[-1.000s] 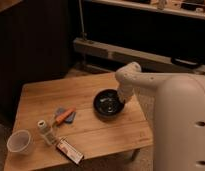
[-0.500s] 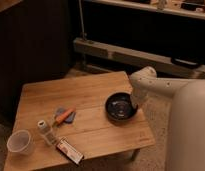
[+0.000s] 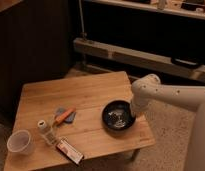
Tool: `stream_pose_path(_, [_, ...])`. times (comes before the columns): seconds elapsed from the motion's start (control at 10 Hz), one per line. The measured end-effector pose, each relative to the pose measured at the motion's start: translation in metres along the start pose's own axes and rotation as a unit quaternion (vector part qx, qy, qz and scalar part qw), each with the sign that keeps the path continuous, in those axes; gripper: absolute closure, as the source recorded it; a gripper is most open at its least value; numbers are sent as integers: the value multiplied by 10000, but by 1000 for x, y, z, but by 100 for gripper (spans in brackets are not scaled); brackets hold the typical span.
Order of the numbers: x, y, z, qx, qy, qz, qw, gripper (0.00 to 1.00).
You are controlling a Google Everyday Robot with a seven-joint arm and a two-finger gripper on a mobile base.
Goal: Drag the ceramic bowl in a circle
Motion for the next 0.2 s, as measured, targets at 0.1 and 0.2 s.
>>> stream_pose_path(0.1, [9, 8, 0, -446, 13, -79, 9990, 100])
stream_pose_path(0.2, [14, 10, 0, -827, 3, -121, 9965, 100])
